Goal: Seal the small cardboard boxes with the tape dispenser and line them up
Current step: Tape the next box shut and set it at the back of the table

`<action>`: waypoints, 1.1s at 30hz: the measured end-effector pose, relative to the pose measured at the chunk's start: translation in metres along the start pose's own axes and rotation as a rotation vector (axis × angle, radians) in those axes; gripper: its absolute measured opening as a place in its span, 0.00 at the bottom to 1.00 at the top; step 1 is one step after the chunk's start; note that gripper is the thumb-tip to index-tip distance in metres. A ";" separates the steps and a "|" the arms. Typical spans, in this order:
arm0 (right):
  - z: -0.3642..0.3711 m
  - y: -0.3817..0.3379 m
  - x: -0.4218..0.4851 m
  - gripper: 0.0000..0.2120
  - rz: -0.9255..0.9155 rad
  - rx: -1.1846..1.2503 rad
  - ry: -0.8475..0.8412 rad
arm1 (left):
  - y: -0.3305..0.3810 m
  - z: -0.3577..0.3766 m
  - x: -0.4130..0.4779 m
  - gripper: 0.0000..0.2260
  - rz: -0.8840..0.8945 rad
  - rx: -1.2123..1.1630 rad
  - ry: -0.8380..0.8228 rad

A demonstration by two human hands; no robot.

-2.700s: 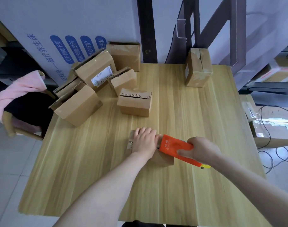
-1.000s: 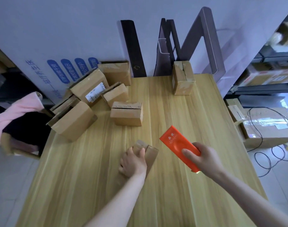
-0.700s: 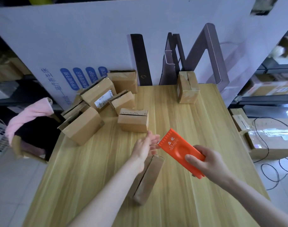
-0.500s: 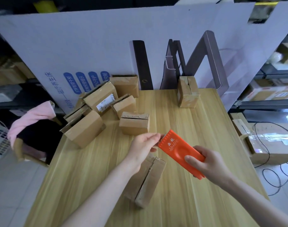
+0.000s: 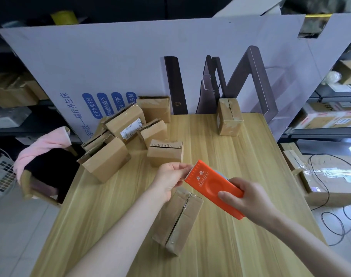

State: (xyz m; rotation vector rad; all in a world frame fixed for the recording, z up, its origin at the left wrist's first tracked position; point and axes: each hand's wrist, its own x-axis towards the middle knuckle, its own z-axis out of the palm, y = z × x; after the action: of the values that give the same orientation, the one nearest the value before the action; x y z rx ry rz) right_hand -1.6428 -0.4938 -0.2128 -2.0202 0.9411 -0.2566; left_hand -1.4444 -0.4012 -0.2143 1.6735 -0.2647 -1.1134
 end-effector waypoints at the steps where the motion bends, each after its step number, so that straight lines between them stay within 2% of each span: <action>1: 0.001 -0.003 0.000 0.07 0.008 -0.023 -0.001 | 0.002 0.000 0.002 0.03 0.007 0.011 0.030; 11: -0.010 -0.014 -0.003 0.12 0.084 -0.249 -0.030 | -0.002 -0.018 0.028 0.09 0.035 0.049 0.195; 19: -0.037 0.027 -0.017 0.09 0.185 -0.232 -0.062 | -0.025 -0.040 0.050 0.09 0.005 0.060 0.341; 26: -0.008 0.052 0.001 0.17 0.344 -0.487 -0.137 | -0.075 -0.028 0.071 0.06 -0.062 0.147 0.371; 33: 0.019 0.065 0.014 0.20 0.407 -0.579 -0.144 | -0.098 -0.024 0.094 0.07 -0.069 0.304 0.387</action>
State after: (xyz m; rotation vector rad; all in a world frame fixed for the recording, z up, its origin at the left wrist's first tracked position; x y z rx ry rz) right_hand -1.6576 -0.5136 -0.2771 -2.2468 1.4178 0.4248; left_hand -1.4083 -0.4063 -0.3468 2.1419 -0.1317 -0.8023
